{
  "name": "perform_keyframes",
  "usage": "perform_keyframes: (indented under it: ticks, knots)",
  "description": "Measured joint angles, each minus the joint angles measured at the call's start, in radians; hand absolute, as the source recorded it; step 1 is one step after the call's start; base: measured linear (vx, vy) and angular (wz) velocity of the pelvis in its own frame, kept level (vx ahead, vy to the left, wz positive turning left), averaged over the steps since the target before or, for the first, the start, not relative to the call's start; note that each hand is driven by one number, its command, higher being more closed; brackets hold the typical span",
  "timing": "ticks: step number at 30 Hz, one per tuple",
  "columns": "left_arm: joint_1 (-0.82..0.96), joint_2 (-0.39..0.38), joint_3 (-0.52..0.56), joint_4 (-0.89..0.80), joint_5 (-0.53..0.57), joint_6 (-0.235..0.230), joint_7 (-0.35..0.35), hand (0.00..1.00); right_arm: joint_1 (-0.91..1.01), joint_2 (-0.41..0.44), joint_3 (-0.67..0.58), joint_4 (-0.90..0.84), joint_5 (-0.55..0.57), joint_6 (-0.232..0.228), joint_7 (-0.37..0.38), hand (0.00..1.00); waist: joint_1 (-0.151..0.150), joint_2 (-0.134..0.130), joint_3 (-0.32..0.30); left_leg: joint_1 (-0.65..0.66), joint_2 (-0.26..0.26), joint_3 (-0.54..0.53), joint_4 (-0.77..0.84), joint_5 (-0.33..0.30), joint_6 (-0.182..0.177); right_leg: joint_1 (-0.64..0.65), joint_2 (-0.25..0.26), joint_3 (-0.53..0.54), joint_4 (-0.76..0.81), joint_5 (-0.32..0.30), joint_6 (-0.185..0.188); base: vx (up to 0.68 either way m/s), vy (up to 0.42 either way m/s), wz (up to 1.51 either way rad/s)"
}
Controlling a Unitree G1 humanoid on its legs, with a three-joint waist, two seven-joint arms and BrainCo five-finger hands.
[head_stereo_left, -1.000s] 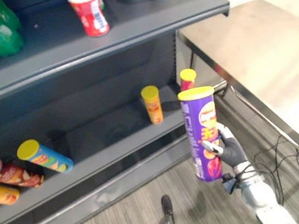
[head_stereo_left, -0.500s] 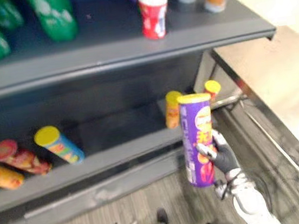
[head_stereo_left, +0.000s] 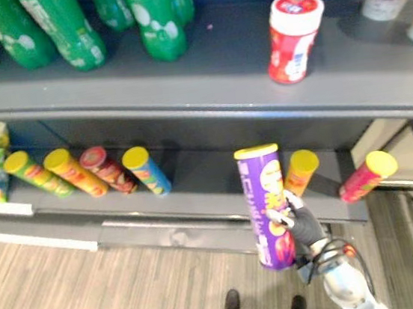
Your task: Put the gum and the chips on the shelf.
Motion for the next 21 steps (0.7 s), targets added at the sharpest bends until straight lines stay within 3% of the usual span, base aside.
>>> perform_keyframes:
  ticks: [5,21]
  knots:
    - [0.007,-0.008,0.001,-0.003,-0.037,0.0,0.01,0.0,-0.011,0.004,0.012,0.012,0.0,-0.001,0.0,1.0,0.005,0.0,-0.002,0.025,0.007,0.091,-0.007,0.022,-0.008,0.076,0.014,-0.035,-0.061,-0.006,-0.009,0.05,-0.042,0.26]
    - [0.021,0.005,-0.072,-0.011,-0.011,0.014,-0.007,0.0,0.06,0.005,0.128,-0.061,0.002,-0.001,0.051,1.0,0.0,0.006,-0.037,0.037,0.032,0.168,-0.086,0.042,-0.001,0.051,0.037,0.02,-0.083,0.01,-0.013,-0.05,0.011,-0.08]
